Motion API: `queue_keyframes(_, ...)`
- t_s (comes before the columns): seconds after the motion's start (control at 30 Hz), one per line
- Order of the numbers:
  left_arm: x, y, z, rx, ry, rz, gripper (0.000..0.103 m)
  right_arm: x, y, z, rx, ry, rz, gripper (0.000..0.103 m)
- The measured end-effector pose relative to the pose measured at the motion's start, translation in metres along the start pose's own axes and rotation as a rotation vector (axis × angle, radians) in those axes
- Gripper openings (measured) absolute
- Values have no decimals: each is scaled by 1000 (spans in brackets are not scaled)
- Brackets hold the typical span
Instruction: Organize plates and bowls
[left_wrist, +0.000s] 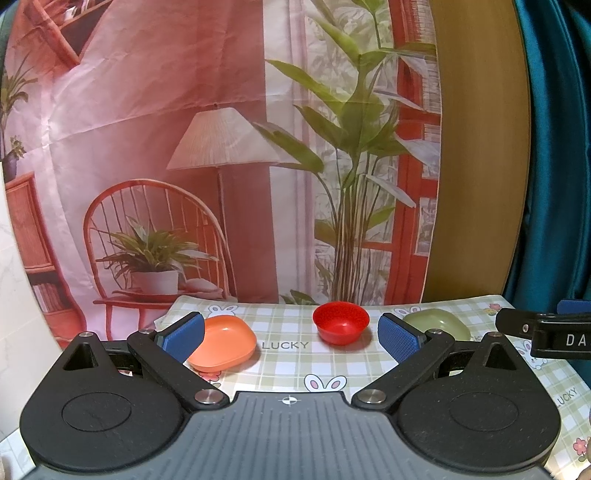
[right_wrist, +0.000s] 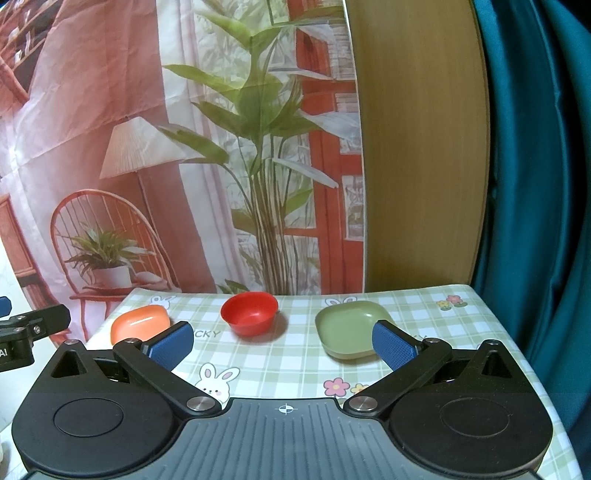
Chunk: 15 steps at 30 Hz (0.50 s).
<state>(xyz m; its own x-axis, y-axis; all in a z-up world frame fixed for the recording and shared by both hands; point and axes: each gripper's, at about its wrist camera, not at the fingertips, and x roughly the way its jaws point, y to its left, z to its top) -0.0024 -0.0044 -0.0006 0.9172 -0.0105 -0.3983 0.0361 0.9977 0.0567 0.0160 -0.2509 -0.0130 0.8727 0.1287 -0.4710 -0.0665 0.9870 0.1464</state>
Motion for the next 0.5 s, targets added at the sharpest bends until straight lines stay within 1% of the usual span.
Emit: queue_keyframes(0.5,0,-2,0,2,0,0,101,-3,-1,1,6,-4,-3,103)
